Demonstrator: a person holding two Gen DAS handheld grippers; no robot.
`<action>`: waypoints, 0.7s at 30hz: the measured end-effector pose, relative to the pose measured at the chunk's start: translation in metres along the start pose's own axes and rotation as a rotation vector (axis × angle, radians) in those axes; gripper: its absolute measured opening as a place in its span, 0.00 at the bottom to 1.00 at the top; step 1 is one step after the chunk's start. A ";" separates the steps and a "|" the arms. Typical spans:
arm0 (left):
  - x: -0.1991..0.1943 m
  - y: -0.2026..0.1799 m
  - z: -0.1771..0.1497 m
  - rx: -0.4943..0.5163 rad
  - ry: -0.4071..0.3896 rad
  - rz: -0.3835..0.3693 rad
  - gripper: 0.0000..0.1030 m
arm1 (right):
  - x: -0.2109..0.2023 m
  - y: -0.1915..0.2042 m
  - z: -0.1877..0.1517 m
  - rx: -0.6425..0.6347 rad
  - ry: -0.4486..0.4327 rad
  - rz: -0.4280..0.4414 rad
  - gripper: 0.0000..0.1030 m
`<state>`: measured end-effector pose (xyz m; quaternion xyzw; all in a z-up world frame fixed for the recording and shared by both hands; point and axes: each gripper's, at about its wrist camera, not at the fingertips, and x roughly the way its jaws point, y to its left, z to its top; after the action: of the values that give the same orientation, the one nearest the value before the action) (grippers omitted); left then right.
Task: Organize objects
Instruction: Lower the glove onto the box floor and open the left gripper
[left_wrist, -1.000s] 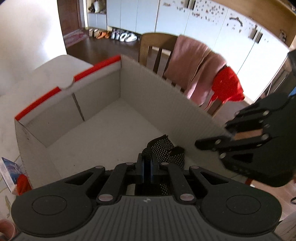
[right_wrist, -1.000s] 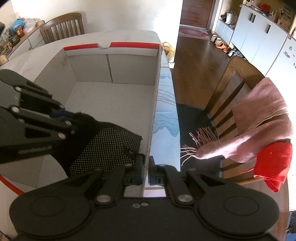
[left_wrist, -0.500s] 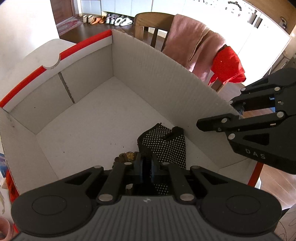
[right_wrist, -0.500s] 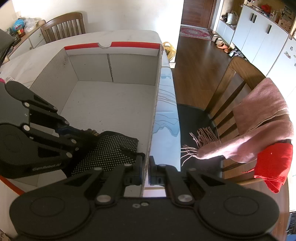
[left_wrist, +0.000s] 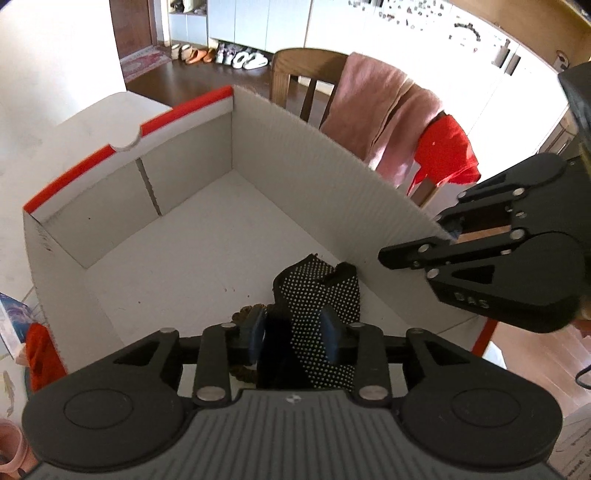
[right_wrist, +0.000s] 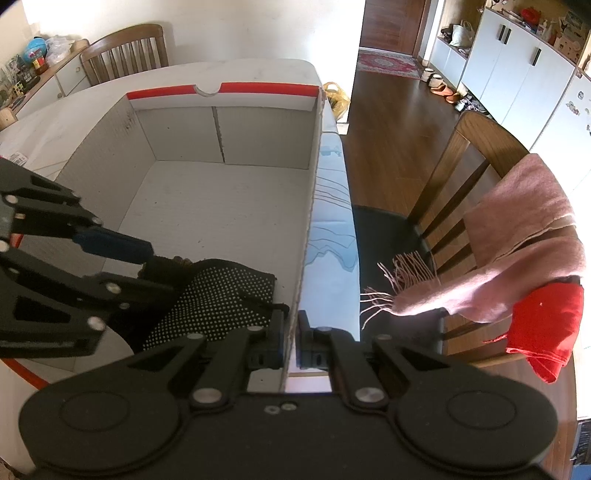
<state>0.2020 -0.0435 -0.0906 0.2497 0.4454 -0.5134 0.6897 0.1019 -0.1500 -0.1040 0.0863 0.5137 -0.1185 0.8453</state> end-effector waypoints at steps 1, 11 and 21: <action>-0.003 0.000 -0.001 -0.001 -0.007 0.001 0.31 | 0.000 0.001 0.001 0.000 0.000 -0.001 0.05; -0.044 0.000 -0.010 -0.022 -0.098 0.003 0.63 | -0.001 0.002 0.002 -0.002 0.007 -0.008 0.05; -0.102 0.023 -0.033 -0.090 -0.225 0.058 0.81 | 0.000 0.006 0.002 -0.010 0.017 -0.027 0.04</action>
<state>0.2037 0.0404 -0.0202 0.1721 0.3807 -0.4973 0.7603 0.1046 -0.1450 -0.1027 0.0759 0.5225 -0.1266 0.8398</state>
